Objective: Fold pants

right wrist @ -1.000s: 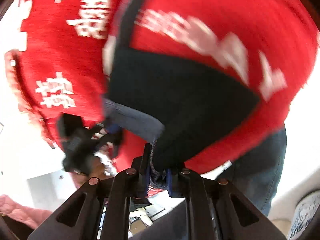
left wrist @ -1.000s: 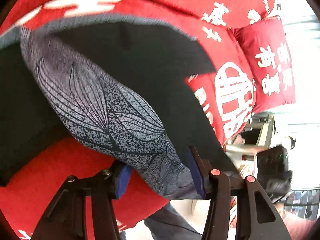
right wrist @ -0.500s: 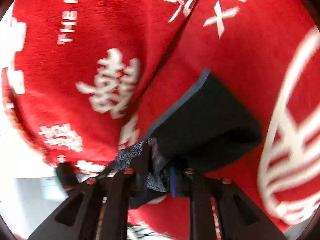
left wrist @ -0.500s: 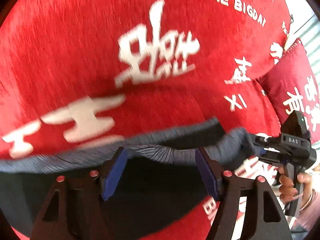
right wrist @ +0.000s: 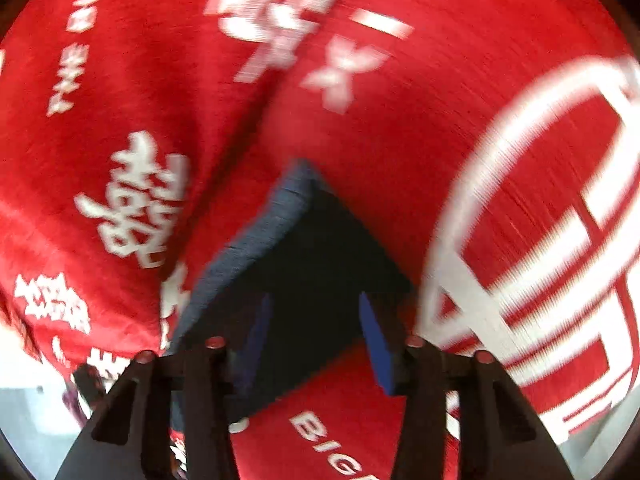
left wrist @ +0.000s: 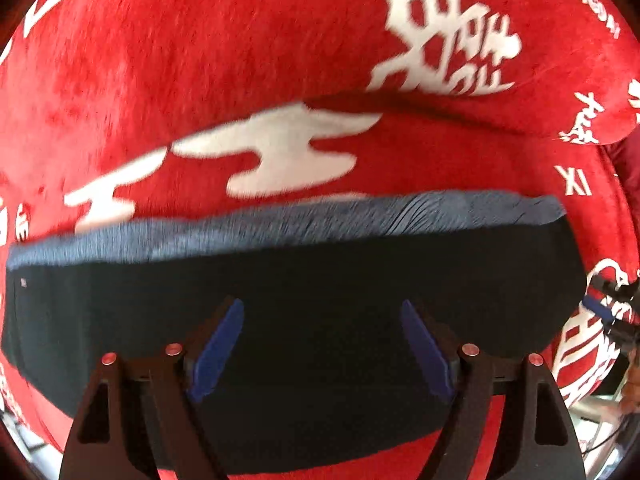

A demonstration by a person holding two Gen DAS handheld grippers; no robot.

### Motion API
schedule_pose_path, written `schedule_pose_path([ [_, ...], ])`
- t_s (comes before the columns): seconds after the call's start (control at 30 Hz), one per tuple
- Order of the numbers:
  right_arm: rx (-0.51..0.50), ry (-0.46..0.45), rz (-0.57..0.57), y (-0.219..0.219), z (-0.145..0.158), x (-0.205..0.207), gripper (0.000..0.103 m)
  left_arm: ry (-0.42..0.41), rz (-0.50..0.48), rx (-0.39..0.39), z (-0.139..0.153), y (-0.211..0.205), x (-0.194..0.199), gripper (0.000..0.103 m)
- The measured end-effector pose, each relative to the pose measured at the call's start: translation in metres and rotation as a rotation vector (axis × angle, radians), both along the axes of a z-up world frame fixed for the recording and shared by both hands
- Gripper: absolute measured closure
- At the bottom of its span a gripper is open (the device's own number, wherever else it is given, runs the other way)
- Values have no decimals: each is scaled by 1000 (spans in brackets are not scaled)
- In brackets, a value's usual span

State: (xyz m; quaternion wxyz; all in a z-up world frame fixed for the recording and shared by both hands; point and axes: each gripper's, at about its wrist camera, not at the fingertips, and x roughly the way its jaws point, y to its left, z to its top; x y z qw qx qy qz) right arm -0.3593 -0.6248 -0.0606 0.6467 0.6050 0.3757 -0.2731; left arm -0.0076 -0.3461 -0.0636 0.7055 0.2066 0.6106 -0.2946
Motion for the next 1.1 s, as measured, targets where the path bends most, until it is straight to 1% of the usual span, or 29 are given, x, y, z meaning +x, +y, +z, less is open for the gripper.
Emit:
schedule_pose_path([
  [0.03, 30, 4, -21, 1, -10, -3, 71, 9, 10, 7, -4, 1, 0, 21],
  [0.07, 72, 5, -49, 2, -23, -6, 90, 13, 13, 10, -7, 0, -1, 21],
  [0.1, 92, 4, -55, 1, -30, -9, 99, 14, 15, 17, -9, -1, -1, 21],
  [0.13, 98, 1, -50, 0, -33, -8, 102, 9, 14, 21, -11, -3, -1, 21],
  [0.17, 85, -26, -38, -4, -32, -3, 103, 2, 10, 21, -11, -6, -1, 21],
  [0.2, 64, -59, -29, -6, -26, -1, 103, -10, 6, 23, -13, -8, -1, 21],
  [0.23, 18, -96, -23, -11, -15, 1, 103, -9, 5, 28, -17, -10, -1, 21],
  [0.27, -13, -89, -22, -14, -7, 2, 103, -1, 7, 35, -20, -11, 0, 21],
  [0.3, -39, -49, -29, -18, -3, -1, 103, 14, 19, 46, -26, -11, 0, 21],
  [0.33, -37, -3, -42, -20, -5, -7, 97, 19, 29, 47, -27, -11, 1, 21],
  [0.37, -15, 2, -51, -20, -8, -10, 97, 19, 32, 46, -27, -11, 1, 21],
  [0.4, 35, -29, -68, -19, -14, -18, 97, 16, 33, 45, -26, -11, 0, 21],
  [0.43, 72, -61, -81, -15, -17, -26, 80, 10, 30, 45, -25, -10, -1, 21],
  [0.47, 92, -107, -89, -7, -17, -35, 51, 8, 28, 44, -25, -10, -2, 21],
  [0.5, 96, -123, -89, 0, -18, -39, 40, 5, 25, 43, -26, -10, -2, 20],
  [0.53, 97, -137, -86, 7, -19, -42, 37, 0, 22, 45, -28, -10, -3, 17],
  [0.63, 124, -152, -41, 21, -37, -34, 37, -11, 17, 53, -32, -16, -9, 15],
  [0.7, 152, -171, -60, 20, -55, -29, 41, -18, 15, 59, -33, -19, -10, 14],
  [0.77, 195, -226, -100, 17, -73, -18, 72, -23, 12, 64, -33, -23, -10, 14],
  [0.8, 210, -233, -109, 15, -78, -12, 77, -22, 15, 70, -32, -24, -10, 14],
  [0.83, 206, -227, -110, 11, -76, -5, 88, -19, 20, 71, -31, -25, -7, 14],
  [0.87, 195, -239, -99, 7, -71, -1, 89, -15, 25, 67, -29, -26, -2, 14],
  [0.97, 73, -279, 7, 0, -24, 11, 90, -26, 22, 49, -22, -32, -1, 14],
  [1.03, 15, -277, 57, 3, -2, 11, 90, -22, 27, 62, -28, -37, -3, 14],
  [1.07, 3, -270, 67, 5, 1, 9, 90, -29, 37, 72, -31, -39, -4, 13],
  [1.1, 6, -257, 66, 6, -2, 8, 90, -41, 44, 73, -33, -40, -5, 10],
])
